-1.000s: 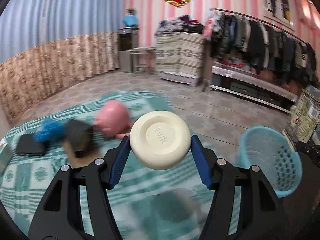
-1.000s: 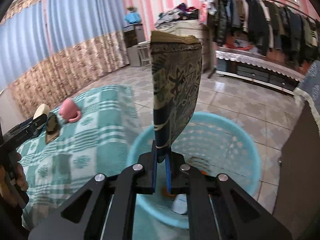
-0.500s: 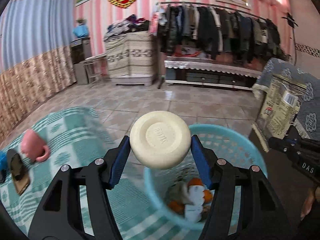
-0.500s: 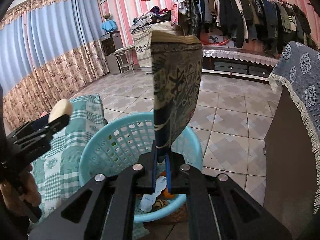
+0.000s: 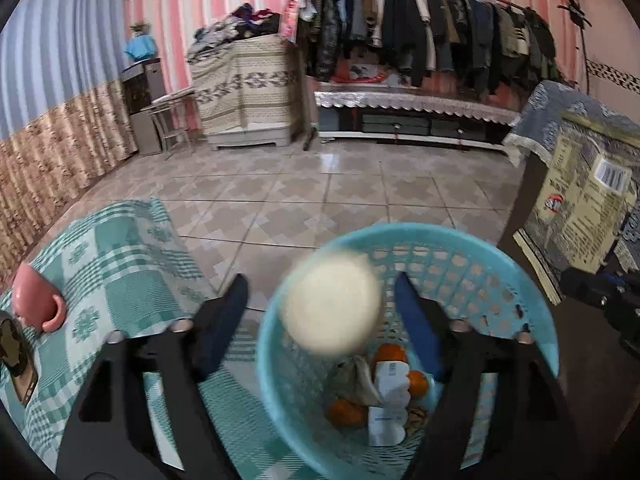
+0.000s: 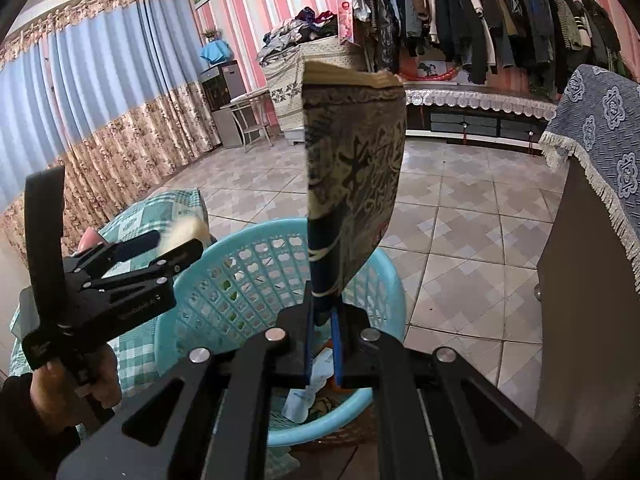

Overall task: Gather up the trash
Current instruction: 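Open both tools to drop the soap and snack bag into the basket, then move both tools back over the bed toward the remaining items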

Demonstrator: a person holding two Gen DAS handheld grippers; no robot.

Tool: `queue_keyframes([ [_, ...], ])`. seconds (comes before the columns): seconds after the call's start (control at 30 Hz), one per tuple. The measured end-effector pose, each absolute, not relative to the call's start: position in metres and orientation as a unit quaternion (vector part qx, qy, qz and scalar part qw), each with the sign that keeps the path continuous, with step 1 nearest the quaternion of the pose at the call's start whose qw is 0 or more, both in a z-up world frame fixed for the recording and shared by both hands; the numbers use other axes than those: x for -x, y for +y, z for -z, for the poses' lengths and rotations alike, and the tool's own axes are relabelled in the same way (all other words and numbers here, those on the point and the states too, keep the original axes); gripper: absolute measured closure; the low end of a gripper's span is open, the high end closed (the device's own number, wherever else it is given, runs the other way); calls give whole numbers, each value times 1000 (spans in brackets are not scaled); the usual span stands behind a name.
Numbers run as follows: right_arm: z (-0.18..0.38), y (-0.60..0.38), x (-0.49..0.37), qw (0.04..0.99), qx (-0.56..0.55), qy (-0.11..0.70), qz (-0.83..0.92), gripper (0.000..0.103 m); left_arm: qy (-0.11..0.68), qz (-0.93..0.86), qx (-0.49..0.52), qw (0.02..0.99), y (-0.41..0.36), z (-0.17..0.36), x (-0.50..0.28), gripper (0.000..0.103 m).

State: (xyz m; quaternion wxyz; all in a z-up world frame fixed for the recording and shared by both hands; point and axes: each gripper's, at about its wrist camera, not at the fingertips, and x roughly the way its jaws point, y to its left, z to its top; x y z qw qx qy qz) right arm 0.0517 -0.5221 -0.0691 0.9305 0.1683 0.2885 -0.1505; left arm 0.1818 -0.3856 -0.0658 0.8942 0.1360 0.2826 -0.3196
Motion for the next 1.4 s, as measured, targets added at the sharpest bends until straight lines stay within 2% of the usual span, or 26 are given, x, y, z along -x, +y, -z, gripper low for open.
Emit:
queue_keyframes([
  [0.13, 71, -516, -58, 931, -165, 292, 142, 96, 282, 305, -127, 901, -366, 62, -190, 21],
  [0.27, 71, -507, -70, 933, -159, 296, 132, 96, 267, 281, -115, 915, -344, 49, -194, 11],
  [0.73, 103, -494, -124, 910, -178, 358, 110, 93, 255, 223, -93, 936, -271, 24, -201, 8],
  [0.8, 108, -491, -128, 904, -177, 373, 113, 76, 256, 216, -96, 937, -263, 25, -202, 8],
  [0.83, 110, -490, -129, 903, -175, 375, 116, 51, 257, 214, -97, 938, -258, 25, -202, 8],
  [0.87, 110, -488, -128, 904, -170, 373, 122, 37, 259, 211, -95, 938, -252, 25, -203, 8],
  [1.0, 106, -479, -129, 903, -150, 381, 130, 34, 264, 206, -84, 939, -233, 24, -202, 8],
  [1.07, 103, -472, -128, 903, -131, 385, 137, 25, 264, 201, -79, 940, -222, 22, -199, 7],
  [1.23, 88, -457, -125, 909, -87, 376, 156, 14, 261, 189, -66, 944, -194, 18, -194, 6],
  [1.4, 70, -446, -125, 917, -76, 357, 160, 12, 259, 172, -54, 949, -159, 14, -192, 5],
])
